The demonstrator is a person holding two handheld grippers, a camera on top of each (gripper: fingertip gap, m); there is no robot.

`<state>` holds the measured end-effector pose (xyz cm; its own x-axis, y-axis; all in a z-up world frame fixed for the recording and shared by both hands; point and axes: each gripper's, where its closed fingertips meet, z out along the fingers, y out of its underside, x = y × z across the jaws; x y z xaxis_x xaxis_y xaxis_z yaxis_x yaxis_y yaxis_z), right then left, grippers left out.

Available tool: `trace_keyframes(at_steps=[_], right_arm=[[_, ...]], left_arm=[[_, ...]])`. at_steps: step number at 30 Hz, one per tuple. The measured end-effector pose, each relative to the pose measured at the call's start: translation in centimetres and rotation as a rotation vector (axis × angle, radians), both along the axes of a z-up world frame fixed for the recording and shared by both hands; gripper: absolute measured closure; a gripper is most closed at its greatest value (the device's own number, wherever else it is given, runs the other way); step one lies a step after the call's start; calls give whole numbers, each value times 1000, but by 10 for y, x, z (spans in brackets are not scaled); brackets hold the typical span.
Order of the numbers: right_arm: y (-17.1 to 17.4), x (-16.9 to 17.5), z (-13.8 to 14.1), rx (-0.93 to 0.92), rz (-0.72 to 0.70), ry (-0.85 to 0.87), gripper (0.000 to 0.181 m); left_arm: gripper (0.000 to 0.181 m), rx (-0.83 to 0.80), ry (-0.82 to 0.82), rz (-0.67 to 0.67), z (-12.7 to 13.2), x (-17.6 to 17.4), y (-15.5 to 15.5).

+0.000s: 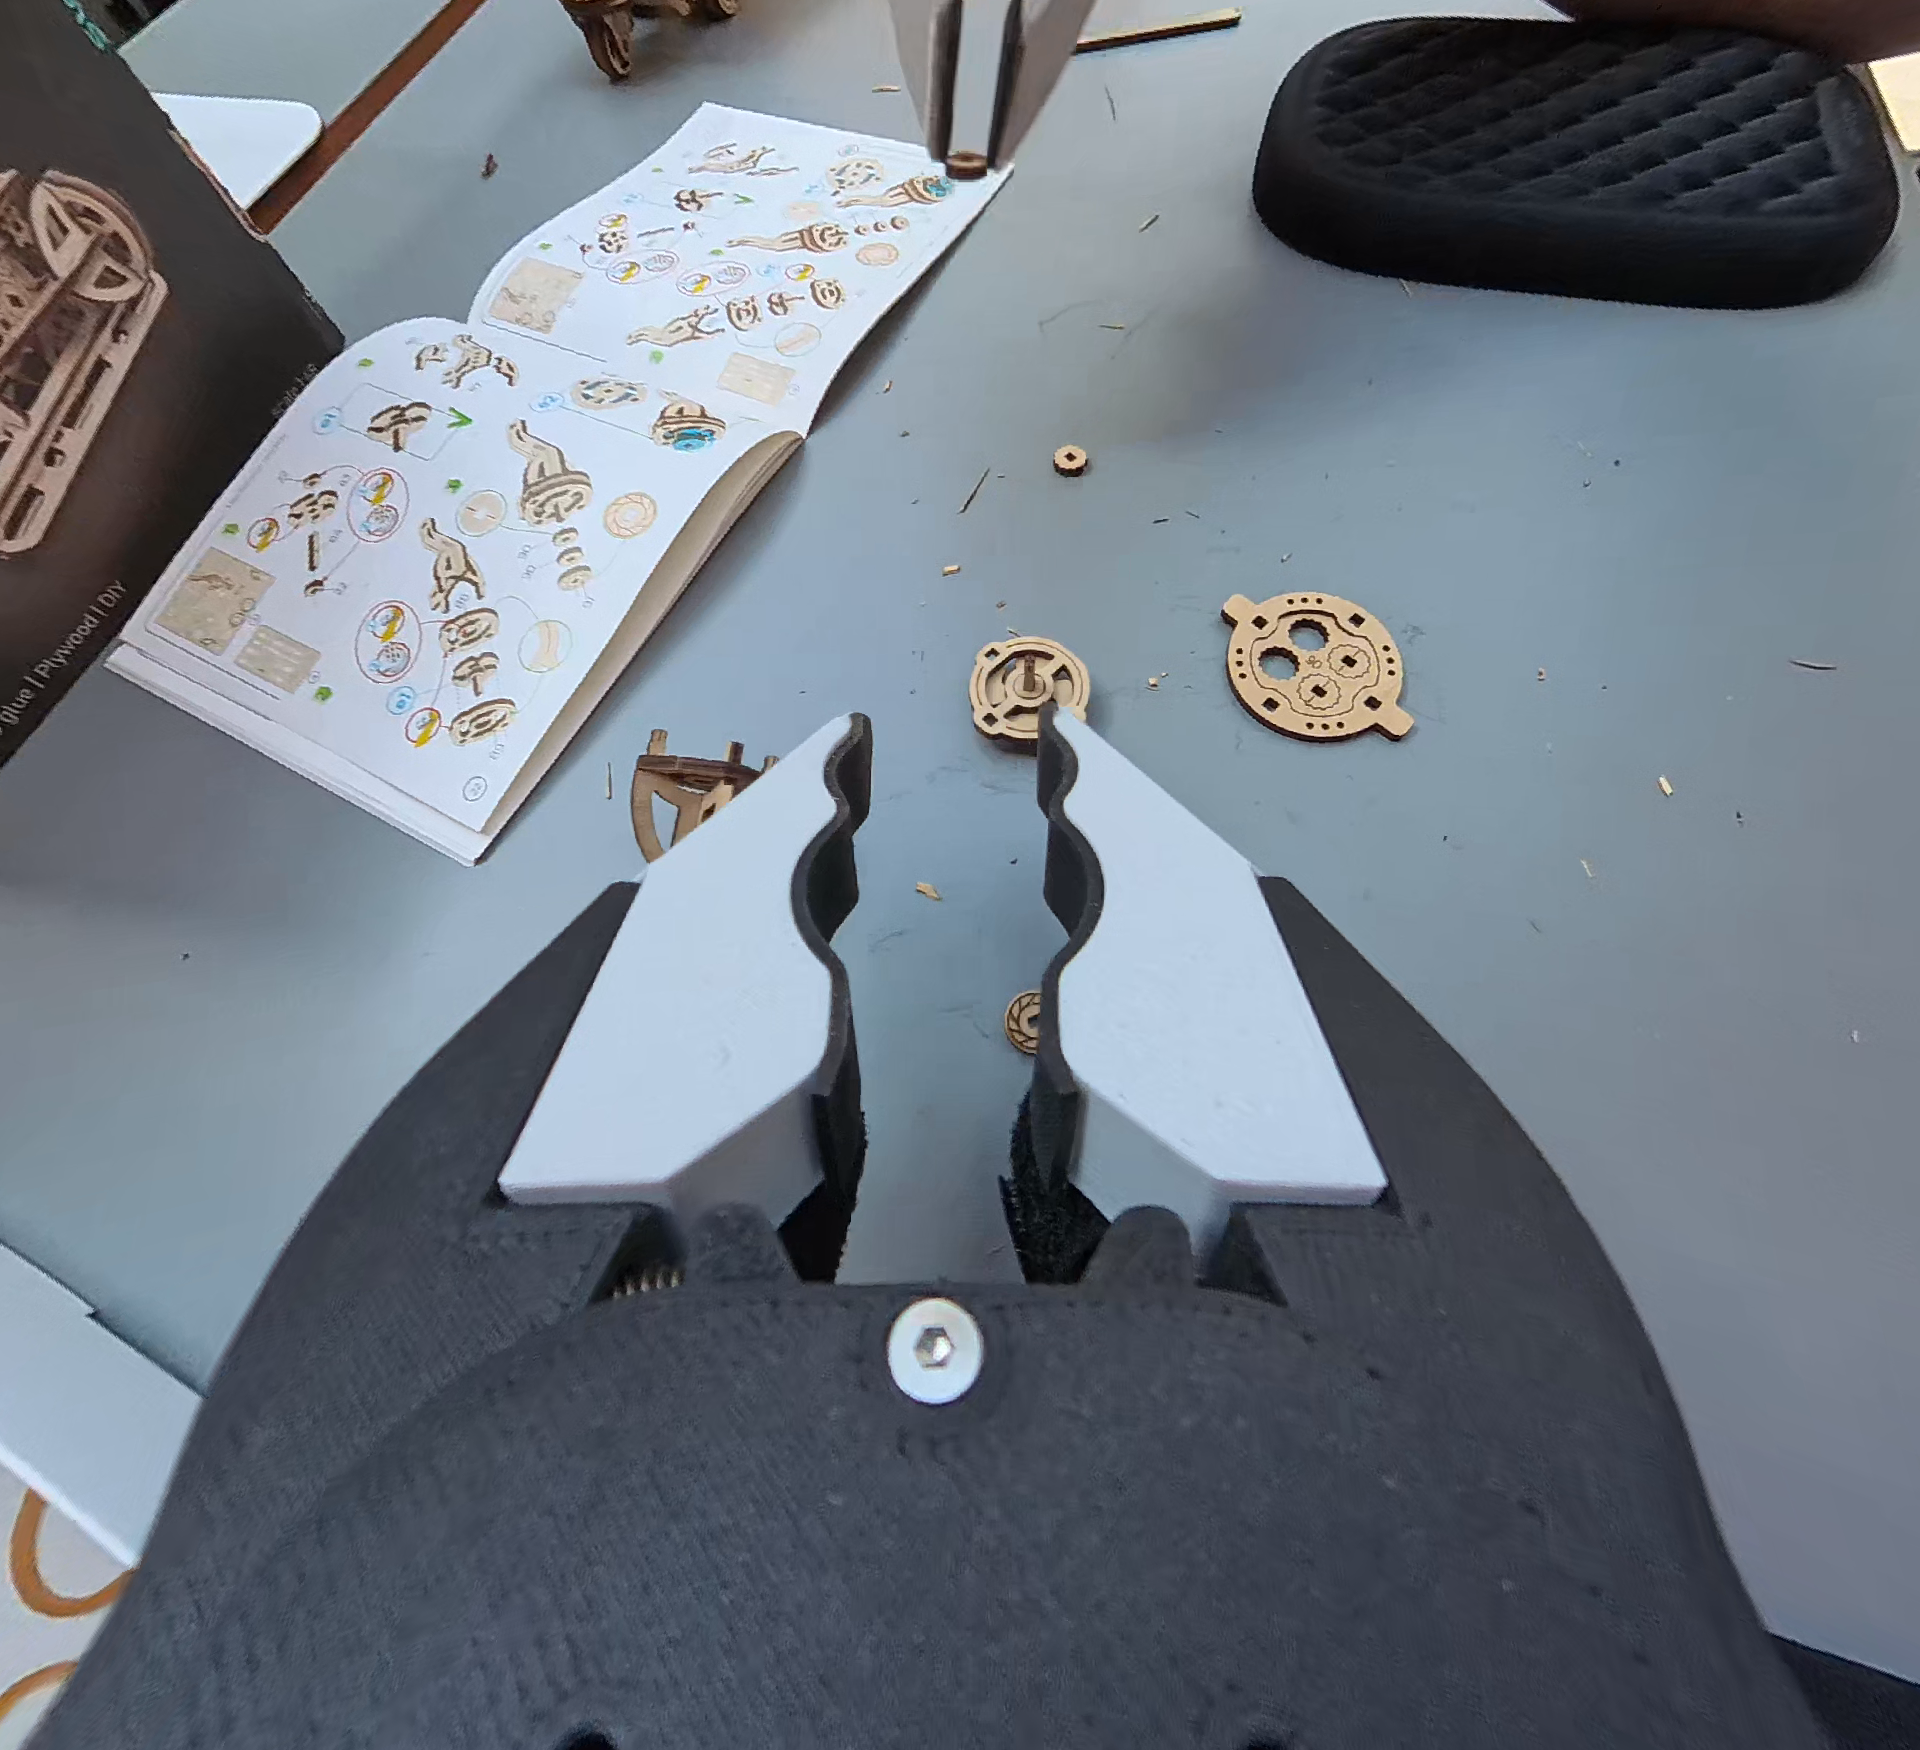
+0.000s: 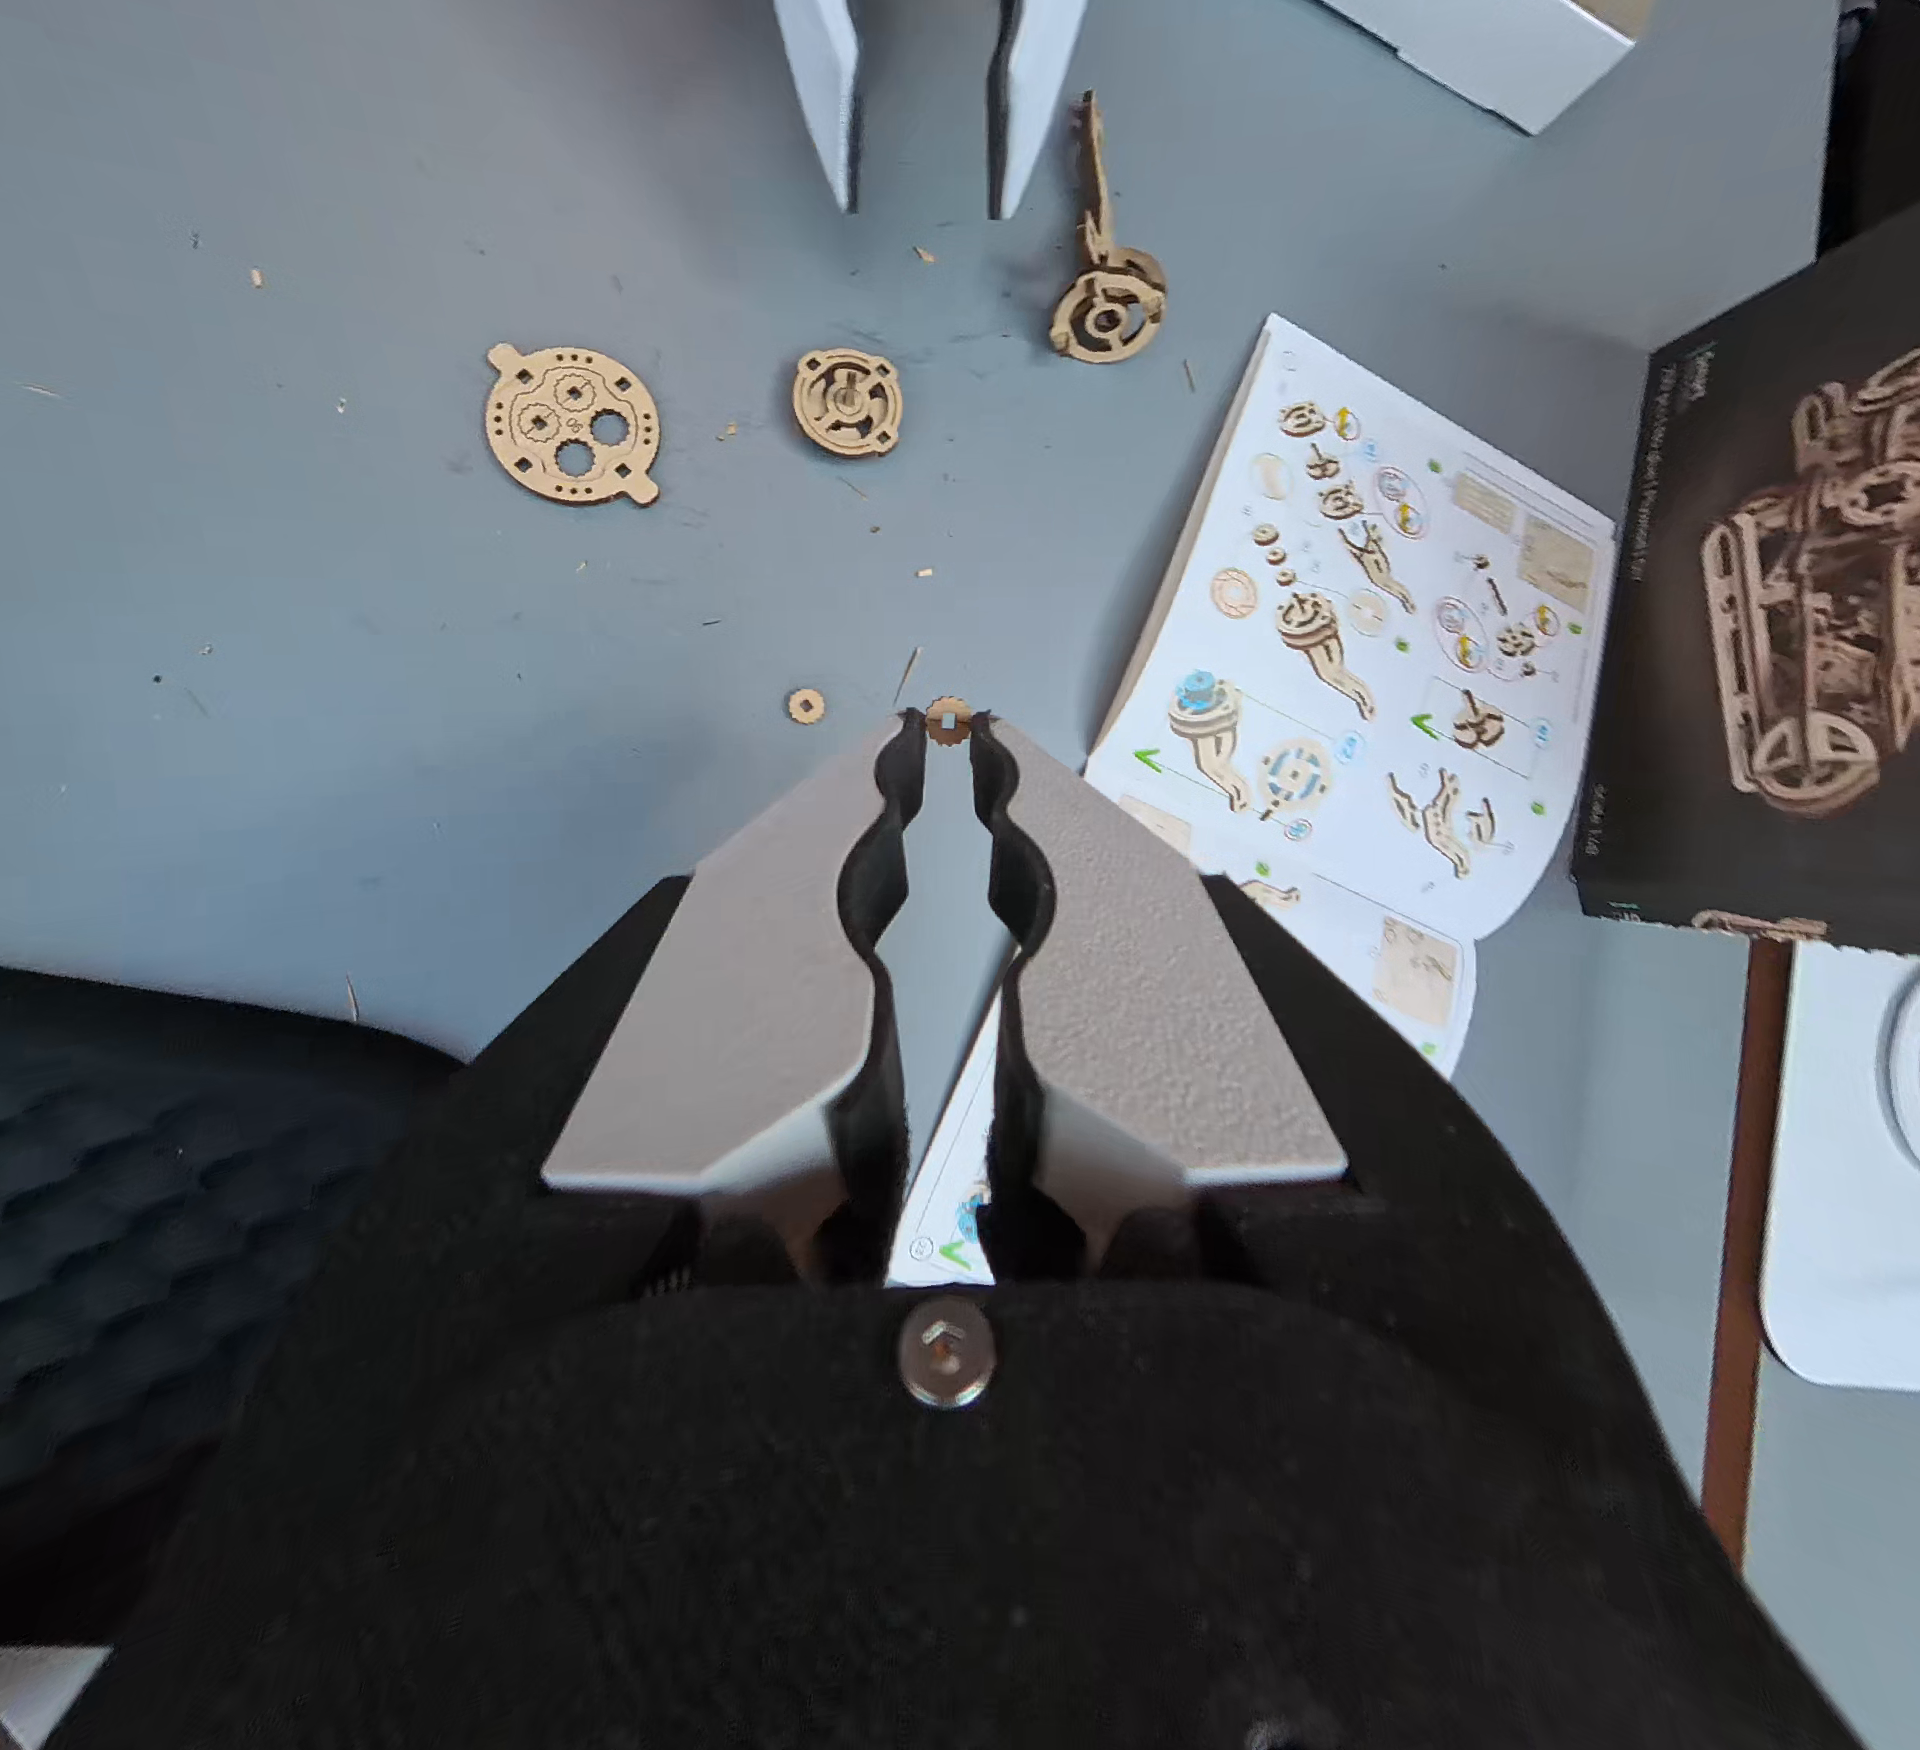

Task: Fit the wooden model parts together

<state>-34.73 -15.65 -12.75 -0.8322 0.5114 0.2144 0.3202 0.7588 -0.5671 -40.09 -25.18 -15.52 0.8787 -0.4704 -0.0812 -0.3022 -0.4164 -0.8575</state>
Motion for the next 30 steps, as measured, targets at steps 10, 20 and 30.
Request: trace_keyframes(at_steps=[10,20,30], right_arm=[[11,-1,-7,53,-17,-7,174],[-35,-8,-1,25,77,21,173],[-79,-25,-25,205,238,-60,173]], left_arm=[[148,-21,15,-42,-5,16,1],[141,-54,69,-46,-19,18,4],[139,-78,122,-29,-29,18,9]])
